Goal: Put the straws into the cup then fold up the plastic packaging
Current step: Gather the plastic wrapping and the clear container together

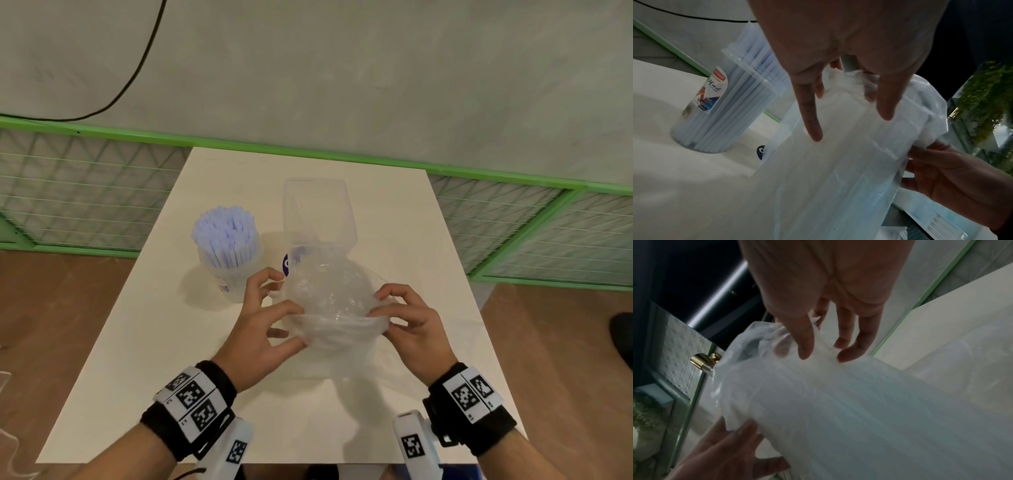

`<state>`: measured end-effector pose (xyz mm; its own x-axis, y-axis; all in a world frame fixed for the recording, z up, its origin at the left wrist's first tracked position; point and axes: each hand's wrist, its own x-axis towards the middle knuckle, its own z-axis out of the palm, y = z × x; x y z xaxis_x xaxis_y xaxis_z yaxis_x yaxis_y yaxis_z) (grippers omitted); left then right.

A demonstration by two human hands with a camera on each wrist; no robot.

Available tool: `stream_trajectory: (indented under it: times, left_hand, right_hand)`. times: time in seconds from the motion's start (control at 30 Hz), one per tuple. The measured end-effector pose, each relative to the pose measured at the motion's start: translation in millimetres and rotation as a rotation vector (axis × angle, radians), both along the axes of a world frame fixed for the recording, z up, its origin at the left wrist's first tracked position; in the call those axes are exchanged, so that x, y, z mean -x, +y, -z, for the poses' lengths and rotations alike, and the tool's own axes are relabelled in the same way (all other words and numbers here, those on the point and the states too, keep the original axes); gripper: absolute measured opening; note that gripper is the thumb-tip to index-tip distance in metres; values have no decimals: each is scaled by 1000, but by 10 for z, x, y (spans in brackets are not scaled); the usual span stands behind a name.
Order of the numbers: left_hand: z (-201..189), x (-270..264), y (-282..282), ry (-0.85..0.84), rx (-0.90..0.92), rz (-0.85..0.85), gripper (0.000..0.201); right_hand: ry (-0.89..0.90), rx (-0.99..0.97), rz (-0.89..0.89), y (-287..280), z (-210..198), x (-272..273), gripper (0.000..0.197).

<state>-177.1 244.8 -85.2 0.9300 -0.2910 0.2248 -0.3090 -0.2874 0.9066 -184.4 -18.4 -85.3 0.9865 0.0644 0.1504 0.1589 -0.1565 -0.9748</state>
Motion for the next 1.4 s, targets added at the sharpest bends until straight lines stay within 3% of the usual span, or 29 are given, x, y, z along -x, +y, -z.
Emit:
stream_trajectory:
  times: [0.07,0.17,0.27,0.37,0.5,0.57,0.63,0.77,0.87,1.1,1.2,1.27,1.4]
  left_hand:
    - [-5,11,-29,-45,27,-23,15]
    - [66,21,-48,-120,38,-42,23]
    - [149,11,-29,-267,-111,-46,29]
    - [203,60,14,-256,-197,-7,23]
    - [158,131,91,-38,-110,71,19]
    - [68,107,121,77,8,0,22]
    - [0,62,142,170,78,-57,38]
    - [-36,-21,94,237,-130,13,87]
    - [66,-113,45,283,-248,42,111]
    - [309,-180,57,392,-472,66,99]
    - [238,-175,100,523,-238,165,108]
    - [203,-143,91,567,-92,219,123]
    - [303,-60,-111,485,12,245,131]
  right_hand:
    - [-41,26,-33,19,-13,13,32]
    - [-84,94,-68,32,28,24,40]
    - [-106,285,-101,11,64,39,47]
    - [-5,330,-158,-10,-26,81,24]
    - [62,280,-62,19,-102,89,8]
    - [85,292,-39,28,-79,80,30]
    - [111,265,-37,25,-59,74,50]
    - [135,273,-56,39,-82,25,79]
    - [184,380,-156,30,-72,-58,106]
    - [399,500,-214,-40,225,-161,111]
    - [424,647,-310,-136,98,-298,115]
    - [448,567,-399,-154,38,-373,124]
    - [439,432,-500,2,114,-360,137]
